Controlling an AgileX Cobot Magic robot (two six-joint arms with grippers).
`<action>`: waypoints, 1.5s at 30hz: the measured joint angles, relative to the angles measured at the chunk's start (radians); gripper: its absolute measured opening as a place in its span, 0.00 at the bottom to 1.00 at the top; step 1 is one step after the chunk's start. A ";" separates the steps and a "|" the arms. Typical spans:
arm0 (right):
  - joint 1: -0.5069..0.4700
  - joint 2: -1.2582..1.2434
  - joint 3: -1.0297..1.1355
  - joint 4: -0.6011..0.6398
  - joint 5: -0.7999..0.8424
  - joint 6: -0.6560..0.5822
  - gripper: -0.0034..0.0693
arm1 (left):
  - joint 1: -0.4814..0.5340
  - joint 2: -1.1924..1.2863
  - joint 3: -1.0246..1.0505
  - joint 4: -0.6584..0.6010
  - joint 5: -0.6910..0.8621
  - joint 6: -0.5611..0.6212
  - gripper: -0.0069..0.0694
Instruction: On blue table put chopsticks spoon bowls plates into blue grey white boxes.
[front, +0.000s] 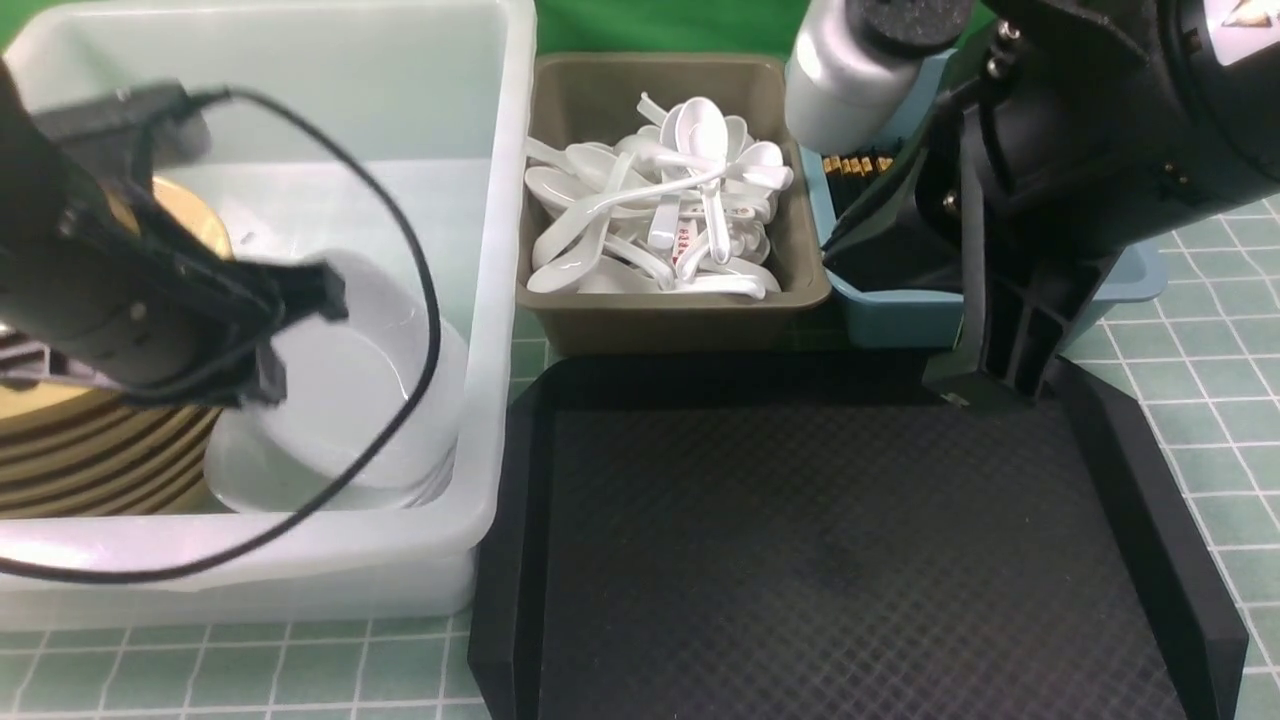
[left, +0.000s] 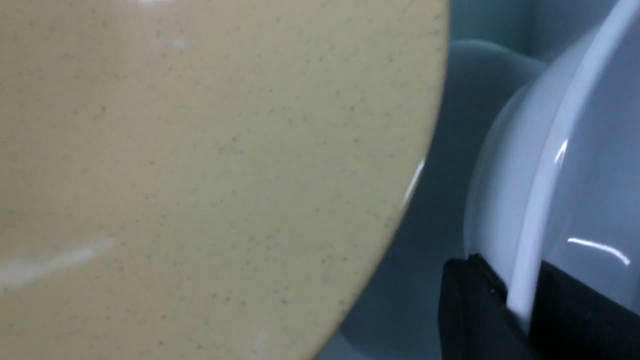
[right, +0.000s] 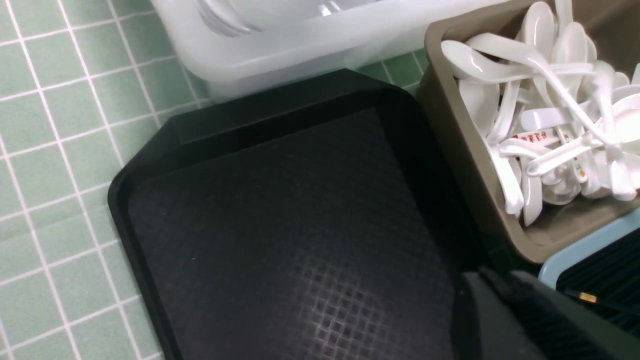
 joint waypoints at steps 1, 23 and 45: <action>0.000 0.000 0.000 0.000 0.000 0.000 0.18 | 0.000 0.008 0.000 0.002 0.009 0.019 0.17; 0.000 0.000 0.000 -0.002 0.000 0.001 0.19 | -0.011 -0.044 -0.269 0.058 0.246 0.171 0.89; 0.000 -0.445 0.518 0.169 -0.304 0.103 0.19 | -0.011 -0.955 0.594 0.131 -0.429 0.226 0.07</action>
